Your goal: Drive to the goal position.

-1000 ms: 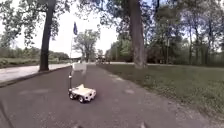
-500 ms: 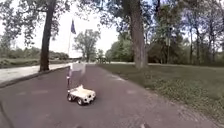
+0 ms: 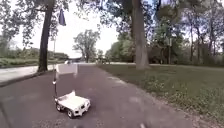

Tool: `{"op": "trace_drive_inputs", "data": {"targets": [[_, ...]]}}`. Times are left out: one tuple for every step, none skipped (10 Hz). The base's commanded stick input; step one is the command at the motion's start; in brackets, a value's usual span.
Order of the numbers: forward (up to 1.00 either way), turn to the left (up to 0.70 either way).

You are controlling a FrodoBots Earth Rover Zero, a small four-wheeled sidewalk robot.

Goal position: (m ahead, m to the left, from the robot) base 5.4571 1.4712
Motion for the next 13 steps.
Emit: {"op": "trace_drive_inputs", "data": {"targets": [[1.00, 0.00], [1.00, 0.00], [1.00, 0.00], [1.00, 0.00], [1.00, 0.00], [1.00, 0.00], [1.00, 0.00], [1.00, 0.07], [1.00, 0.40], [1.00, 0.40], [1.00, 0.40], [1.00, 0.40], [1.00, 0.40]]}}
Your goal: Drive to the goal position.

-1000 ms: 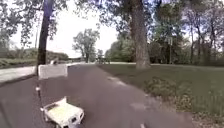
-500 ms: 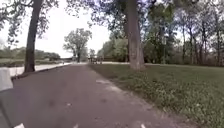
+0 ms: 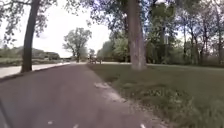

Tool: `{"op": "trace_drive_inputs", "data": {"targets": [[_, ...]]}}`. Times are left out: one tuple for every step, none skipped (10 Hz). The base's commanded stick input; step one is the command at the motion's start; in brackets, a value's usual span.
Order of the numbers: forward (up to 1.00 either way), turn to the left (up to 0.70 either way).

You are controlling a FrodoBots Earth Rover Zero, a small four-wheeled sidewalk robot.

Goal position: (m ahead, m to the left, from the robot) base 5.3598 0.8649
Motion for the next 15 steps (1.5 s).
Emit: {"op": "trace_drive_inputs", "data": {"targets": [[1.00, 0.40], [1.00, 0.40], [1.00, 0.40], [1.00, 0.40], [1.00, 0.40], [1.00, 0.28], [1.00, 0.00], [1.00, 0.00], [1.00, 0.00], [1.00, 0.00], [1.00, 0.00], [1.00, 0.00], [1.00, 0.00], [1.00, 0.00], [1.00, 0.00]]}}
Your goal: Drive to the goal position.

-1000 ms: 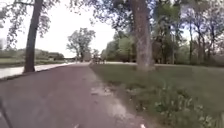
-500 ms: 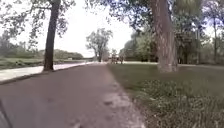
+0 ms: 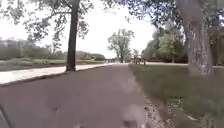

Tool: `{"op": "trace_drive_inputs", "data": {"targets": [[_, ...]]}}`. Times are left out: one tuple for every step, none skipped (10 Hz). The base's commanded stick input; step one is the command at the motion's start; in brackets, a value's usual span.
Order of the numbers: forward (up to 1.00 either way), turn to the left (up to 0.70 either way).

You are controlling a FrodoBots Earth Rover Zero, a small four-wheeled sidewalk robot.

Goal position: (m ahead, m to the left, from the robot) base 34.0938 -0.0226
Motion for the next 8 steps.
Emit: {"op": "trace_drive_inputs", "data": {"targets": [[1.00, 0.00], [1.00, 0.00], [1.00, 0.00], [1.00, 0.00], [1.00, 0.00], [1.00, 0.00], [1.00, 0.00], [1.00, 0.00]]}}
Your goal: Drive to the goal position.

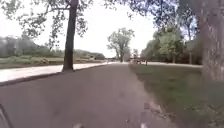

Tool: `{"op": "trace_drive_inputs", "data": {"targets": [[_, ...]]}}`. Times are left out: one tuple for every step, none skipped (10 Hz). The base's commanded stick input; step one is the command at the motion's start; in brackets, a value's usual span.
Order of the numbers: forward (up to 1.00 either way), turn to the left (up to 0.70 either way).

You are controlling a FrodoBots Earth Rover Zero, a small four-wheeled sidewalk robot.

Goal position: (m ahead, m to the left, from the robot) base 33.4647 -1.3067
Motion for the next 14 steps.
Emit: {"op": "trace_drive_inputs", "data": {"targets": [[1.00, -0.01], [1.00, -0.02], [1.00, -0.20], [1.00, 0.00], [1.00, 0.00], [1.00, 0.00], [1.00, 0.00], [1.00, 0.00], [1.00, 0.00], [1.00, 0.00], [1.00, 0.00], [1.00, 0.00], [1.00, 0.00], [1.00, 0.00]]}}
